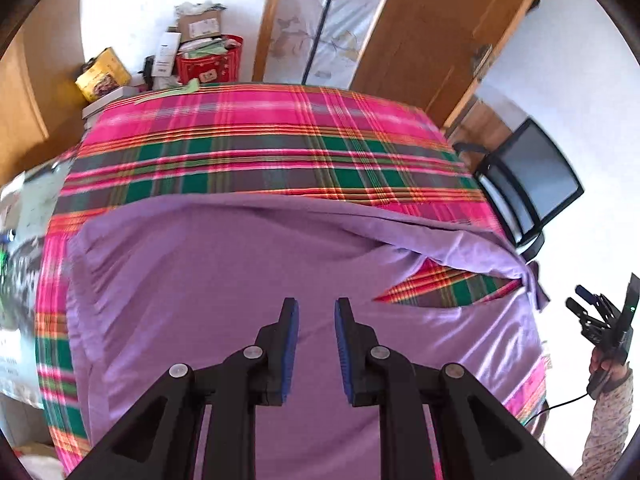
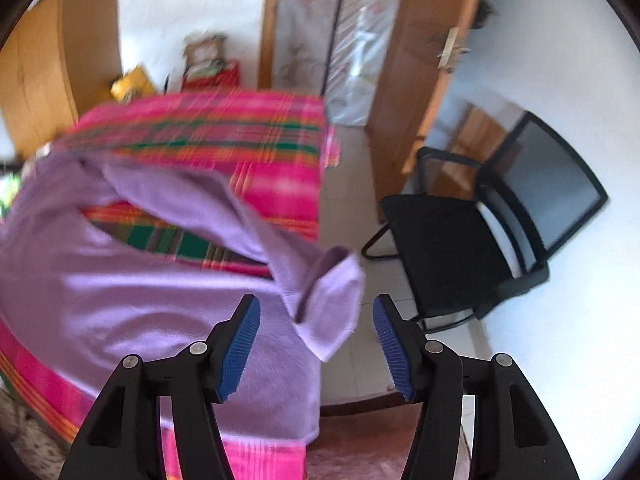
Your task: Fold clothes
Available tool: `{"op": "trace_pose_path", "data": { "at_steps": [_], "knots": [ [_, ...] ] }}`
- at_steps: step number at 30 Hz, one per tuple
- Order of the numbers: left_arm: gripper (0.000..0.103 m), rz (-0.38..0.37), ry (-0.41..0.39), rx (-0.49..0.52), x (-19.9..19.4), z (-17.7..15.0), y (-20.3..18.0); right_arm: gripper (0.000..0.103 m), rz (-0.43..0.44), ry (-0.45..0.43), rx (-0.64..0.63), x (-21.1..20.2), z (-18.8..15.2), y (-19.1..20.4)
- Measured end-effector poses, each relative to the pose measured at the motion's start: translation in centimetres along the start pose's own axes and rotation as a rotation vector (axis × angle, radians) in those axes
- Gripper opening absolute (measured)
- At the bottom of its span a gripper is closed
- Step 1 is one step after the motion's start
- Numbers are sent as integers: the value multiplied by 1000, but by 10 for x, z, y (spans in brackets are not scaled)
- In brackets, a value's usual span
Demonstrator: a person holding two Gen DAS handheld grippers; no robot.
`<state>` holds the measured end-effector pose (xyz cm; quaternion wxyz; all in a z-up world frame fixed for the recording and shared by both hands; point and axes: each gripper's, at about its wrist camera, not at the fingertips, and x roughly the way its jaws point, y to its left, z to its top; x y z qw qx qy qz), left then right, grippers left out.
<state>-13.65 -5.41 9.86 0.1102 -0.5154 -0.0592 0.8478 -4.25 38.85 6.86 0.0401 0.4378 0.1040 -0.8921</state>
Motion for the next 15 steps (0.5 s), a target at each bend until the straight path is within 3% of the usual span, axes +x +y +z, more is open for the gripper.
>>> {"op": "trace_pose_path", "data": {
  "at_steps": [3, 6, 15],
  "knots": [
    [19, 88, -19, 88, 20, 16, -14, 60, 31, 25, -25, 35, 12, 11],
    [19, 124, -7, 119, 41, 29, -21, 59, 58, 43, -26, 59, 26, 11],
    [19, 151, 21, 240, 84, 50, -38, 59, 107, 89, -80, 93, 44, 18]
  ]
}}
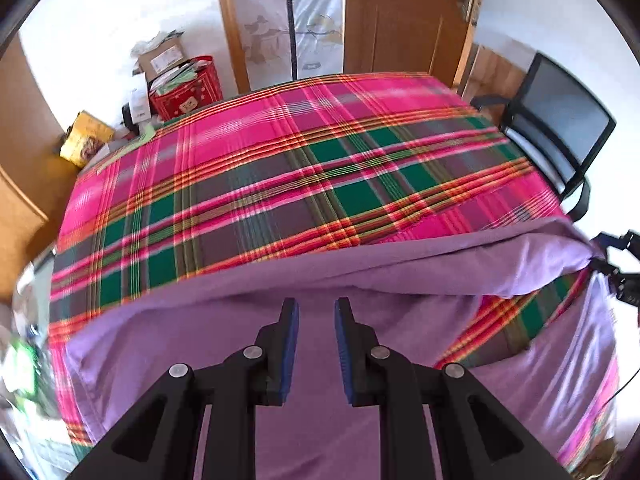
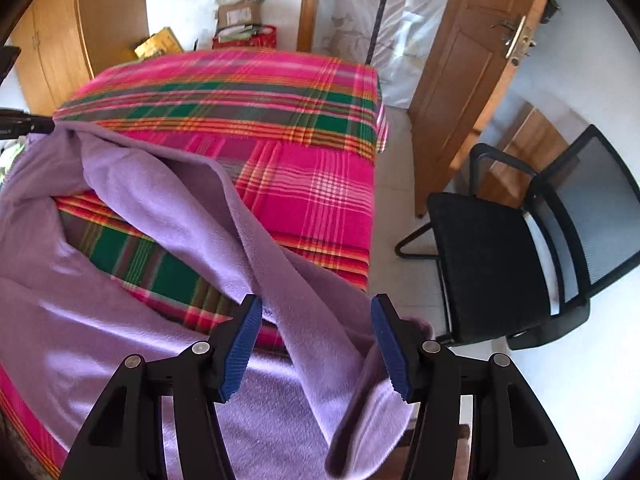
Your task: Fold clothes
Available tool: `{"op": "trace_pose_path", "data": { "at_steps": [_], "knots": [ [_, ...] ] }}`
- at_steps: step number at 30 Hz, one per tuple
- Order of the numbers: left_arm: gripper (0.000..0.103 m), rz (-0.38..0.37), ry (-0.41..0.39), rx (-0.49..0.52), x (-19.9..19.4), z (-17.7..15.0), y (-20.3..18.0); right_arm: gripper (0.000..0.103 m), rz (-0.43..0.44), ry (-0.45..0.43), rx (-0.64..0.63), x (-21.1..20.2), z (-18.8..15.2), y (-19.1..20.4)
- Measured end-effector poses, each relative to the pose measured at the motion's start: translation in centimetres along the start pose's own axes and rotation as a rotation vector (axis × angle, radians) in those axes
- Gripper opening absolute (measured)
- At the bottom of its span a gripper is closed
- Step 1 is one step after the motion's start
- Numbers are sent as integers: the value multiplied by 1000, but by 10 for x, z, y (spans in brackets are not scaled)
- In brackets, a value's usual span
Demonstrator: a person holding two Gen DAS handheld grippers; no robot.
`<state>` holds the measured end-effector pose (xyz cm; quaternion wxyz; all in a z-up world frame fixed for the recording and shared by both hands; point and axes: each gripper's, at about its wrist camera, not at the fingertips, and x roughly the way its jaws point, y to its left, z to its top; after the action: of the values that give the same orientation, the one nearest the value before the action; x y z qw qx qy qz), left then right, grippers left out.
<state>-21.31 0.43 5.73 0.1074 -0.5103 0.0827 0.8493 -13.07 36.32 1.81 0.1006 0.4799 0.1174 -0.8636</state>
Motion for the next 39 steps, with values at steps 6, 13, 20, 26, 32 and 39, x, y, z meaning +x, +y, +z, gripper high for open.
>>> {"op": "trace_pose_path", "data": {
  "at_steps": [6, 13, 20, 26, 32, 39],
  "knots": [
    [19, -3, 10, 74, 21, 5, -7, 46, 30, 25, 1, 19, 6, -5],
    [19, 75, 40, 141, 46, 14, -14, 21, 103, 26, 23, 29, 18, -13],
    [19, 38, 33, 116, 55, 22, -3, 23, 185, 21, 68, 24, 20, -23],
    [19, 40, 49, 108, 63, 25, -1, 32, 188, -4, 59, 14, 27, -23],
    [19, 4, 59, 67, 63, 30, 6, 17, 152, 44, 28, 28, 28, -16],
    [1, 26, 104, 97, 70, 31, 6, 10, 217, -19, 65, 10, 36, -27]
  ]
}}
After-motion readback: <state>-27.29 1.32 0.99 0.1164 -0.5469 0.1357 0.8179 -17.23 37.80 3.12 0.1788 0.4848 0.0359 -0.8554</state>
